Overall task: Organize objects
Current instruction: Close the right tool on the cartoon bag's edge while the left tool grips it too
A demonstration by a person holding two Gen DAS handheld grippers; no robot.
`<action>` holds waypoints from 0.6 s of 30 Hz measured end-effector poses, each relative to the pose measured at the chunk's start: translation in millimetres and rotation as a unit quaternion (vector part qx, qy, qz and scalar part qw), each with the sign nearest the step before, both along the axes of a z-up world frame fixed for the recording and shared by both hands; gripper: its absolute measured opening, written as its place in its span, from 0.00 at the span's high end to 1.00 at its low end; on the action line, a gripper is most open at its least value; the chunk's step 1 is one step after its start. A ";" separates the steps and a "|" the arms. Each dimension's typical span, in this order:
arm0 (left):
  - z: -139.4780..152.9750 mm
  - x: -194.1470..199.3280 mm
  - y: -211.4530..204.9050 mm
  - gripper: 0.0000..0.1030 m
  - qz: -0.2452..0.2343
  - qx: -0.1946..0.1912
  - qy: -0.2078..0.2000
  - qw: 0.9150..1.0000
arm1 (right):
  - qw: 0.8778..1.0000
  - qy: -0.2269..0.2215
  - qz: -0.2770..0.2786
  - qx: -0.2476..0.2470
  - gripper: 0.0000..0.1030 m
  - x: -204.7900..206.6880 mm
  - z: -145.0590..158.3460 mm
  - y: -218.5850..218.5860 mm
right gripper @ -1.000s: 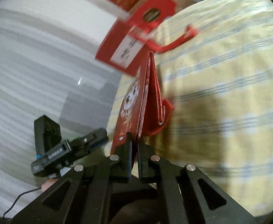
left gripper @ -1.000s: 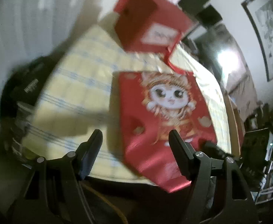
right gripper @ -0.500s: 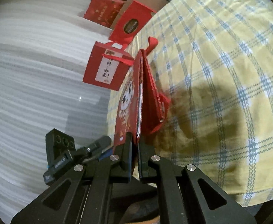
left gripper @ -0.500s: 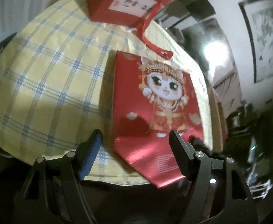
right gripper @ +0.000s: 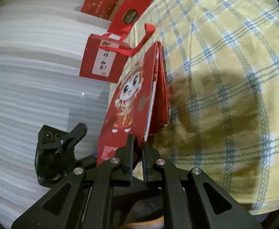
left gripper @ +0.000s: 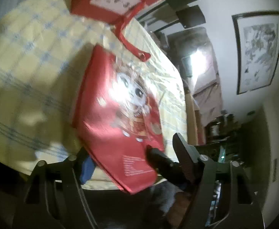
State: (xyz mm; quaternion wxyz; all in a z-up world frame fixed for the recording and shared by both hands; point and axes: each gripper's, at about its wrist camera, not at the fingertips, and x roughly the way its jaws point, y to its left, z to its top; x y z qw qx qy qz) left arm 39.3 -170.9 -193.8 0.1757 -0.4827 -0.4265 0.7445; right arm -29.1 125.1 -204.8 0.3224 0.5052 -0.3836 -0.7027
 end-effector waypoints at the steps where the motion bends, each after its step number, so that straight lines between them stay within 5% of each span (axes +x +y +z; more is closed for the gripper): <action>1: -0.6 -0.1 1.1 0.42 0.007 0.006 0.002 1.000 | 1.000 0.003 0.002 0.001 0.94 0.8 1.1 -0.1; 7: 9.1 -6.9 12.0 0.73 0.032 -0.089 0.012 0.995 | 0.999 0.028 0.010 0.014 0.93 4.4 11.6 3.3; 13: 23.3 -1.8 42.0 0.82 0.027 -0.182 0.026 0.983 | 0.993 0.086 0.012 0.086 0.92 13.6 33.4 -1.8; 18: 46.4 6.9 66.7 0.83 0.018 -0.261 0.067 0.963 | 0.979 0.144 0.004 0.147 0.91 23.0 51.6 -3.3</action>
